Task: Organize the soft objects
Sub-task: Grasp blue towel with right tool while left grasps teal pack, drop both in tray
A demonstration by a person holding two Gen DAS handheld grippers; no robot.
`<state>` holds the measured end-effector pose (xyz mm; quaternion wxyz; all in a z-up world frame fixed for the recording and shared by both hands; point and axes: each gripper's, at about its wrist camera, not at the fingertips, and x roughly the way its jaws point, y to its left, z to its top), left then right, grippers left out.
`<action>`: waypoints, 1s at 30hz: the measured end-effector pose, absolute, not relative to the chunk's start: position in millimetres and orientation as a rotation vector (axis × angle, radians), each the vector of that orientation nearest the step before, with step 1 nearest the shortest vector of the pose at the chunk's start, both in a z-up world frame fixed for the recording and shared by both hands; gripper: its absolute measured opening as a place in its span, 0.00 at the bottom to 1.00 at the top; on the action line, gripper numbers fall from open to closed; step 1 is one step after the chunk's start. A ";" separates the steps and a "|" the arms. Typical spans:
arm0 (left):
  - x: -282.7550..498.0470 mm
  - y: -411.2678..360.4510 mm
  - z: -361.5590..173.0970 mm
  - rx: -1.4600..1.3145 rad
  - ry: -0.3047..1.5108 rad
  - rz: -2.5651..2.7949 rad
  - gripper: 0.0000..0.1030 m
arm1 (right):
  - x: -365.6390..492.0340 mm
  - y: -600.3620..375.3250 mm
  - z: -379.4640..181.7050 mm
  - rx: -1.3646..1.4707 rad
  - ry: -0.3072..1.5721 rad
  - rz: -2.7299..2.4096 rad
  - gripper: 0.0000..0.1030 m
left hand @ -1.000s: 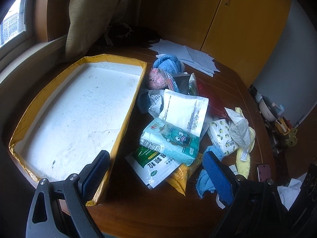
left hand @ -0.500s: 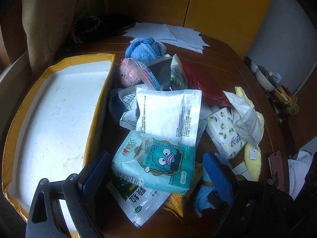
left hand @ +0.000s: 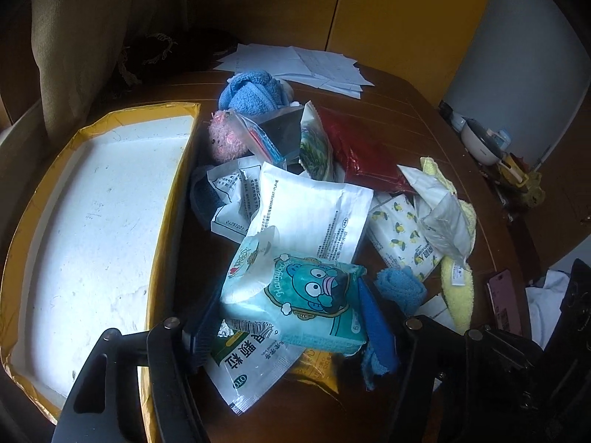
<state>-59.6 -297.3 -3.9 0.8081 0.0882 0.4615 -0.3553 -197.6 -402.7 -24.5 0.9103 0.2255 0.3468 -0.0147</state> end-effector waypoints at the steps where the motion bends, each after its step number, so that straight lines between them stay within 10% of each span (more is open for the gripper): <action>1: -59.7 -293.8 -0.7 0.169 0.985 -0.768 0.71 | -199.3 -404.7 -23.6 0.477 0.707 -0.036 0.11; 30: 3.8 -100.2 -3.4 -0.124 0.916 -0.385 0.72 | -89.8 -270.0 21.6 0.404 0.706 0.311 0.10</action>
